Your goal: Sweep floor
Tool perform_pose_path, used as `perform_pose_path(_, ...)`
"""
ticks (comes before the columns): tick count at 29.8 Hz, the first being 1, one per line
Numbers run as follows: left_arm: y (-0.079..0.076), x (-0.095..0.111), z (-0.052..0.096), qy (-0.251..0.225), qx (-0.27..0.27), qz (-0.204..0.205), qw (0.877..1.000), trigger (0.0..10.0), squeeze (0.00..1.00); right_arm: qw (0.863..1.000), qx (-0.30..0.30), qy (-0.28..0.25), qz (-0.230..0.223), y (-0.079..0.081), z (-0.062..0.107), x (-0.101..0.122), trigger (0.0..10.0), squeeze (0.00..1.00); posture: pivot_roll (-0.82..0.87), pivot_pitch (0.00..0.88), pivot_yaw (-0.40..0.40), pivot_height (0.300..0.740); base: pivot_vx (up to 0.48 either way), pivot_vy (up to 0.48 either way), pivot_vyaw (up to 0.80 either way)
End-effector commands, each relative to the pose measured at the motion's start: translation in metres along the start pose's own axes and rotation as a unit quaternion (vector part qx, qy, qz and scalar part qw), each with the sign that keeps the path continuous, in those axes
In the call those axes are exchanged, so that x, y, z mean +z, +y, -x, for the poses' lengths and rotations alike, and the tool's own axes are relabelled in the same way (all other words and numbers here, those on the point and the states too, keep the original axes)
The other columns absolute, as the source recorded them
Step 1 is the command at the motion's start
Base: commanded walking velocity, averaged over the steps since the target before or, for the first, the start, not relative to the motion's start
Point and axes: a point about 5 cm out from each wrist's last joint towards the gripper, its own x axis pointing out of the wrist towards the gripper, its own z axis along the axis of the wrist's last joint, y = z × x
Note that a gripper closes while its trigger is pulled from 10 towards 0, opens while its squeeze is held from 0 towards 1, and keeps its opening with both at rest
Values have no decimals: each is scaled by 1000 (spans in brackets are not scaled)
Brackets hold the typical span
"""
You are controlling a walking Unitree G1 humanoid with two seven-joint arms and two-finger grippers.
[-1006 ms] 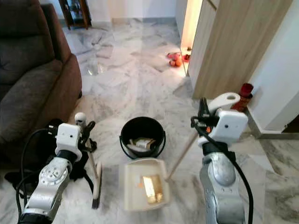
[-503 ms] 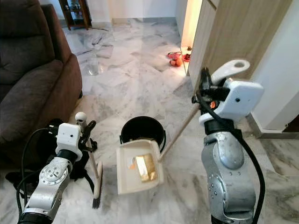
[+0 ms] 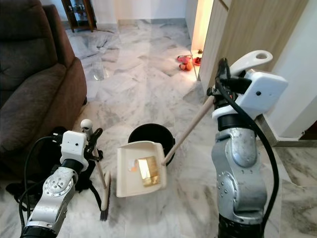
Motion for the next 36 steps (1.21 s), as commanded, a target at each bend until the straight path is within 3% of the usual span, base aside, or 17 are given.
perform_pose_path(1,5,7,-4,-22,1,-8,1000,10000,0,999,8,-41,-9,6,-5,13,10000,0,111,59,46,740,0,0,0)
perform_pose_path(10,9,9,-2,-23,8,-12,1000,10000,0,999,9,-51,-10,8,-11,14,10000,0,118,78,46,740,0,0,0)
perform_pose_path(19,10,8,2,-27,15,-12,999,10000,0,1000,0,-28,-1,5,-10,-8,10000,0,124,87,42,740,0,0,0)
perform_pose_path(30,9,9,4,-31,16,-22,999,10000,0,1000,9,-29,-1,8,-10,-14,10000,0,139,74,34,740,0,0,0)
perform_pose_path(36,10,9,4,-31,19,-24,999,10000,0,999,12,-31,-1,8,-11,-15,10000,0,137,70,34,740,269,0,0)
